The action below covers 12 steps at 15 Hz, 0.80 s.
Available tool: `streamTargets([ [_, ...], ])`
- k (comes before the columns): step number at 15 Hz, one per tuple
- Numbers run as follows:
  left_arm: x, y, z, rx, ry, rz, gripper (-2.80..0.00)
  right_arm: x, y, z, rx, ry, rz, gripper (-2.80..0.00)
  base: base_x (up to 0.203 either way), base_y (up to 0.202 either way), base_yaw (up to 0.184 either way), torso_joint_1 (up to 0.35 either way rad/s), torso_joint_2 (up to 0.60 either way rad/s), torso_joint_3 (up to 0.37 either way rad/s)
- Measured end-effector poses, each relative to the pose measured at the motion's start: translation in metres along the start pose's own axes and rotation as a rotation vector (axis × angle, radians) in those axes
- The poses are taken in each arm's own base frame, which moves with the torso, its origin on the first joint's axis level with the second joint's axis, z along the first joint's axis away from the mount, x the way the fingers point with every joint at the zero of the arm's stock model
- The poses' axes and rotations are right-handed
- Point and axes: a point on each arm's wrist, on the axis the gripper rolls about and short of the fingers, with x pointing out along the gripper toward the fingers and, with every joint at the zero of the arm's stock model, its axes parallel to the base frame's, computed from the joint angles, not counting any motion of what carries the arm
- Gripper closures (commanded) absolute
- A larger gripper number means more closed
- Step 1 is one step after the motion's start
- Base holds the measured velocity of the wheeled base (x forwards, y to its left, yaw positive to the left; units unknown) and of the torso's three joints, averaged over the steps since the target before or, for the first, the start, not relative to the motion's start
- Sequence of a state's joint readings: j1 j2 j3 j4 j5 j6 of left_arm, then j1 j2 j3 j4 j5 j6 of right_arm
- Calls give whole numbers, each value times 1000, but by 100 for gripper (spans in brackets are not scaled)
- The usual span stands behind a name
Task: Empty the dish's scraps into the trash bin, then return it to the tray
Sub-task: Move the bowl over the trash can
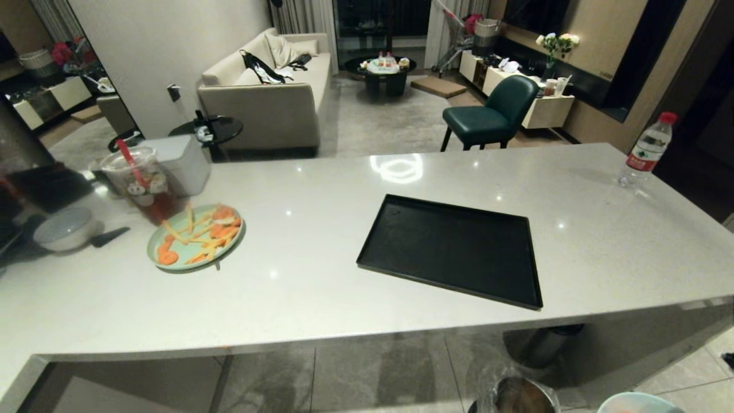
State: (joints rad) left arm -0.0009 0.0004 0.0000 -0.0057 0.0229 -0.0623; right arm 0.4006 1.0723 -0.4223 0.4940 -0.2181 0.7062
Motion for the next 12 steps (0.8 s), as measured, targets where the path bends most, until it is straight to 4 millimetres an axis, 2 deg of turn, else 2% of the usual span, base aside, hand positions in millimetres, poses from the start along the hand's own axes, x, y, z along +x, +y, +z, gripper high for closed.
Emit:
streamTargets([
  [7, 0, 0, 0, 0, 0, 0, 0, 2, -2, -2, 5, 11, -15, 0, -183, 0, -1, 4, 3, 3],
  [12, 0, 0, 0, 0, 0, 0, 0, 3, -3, -3, 3, 11, -14, 0, 0, 0, 0, 0, 0, 0],
])
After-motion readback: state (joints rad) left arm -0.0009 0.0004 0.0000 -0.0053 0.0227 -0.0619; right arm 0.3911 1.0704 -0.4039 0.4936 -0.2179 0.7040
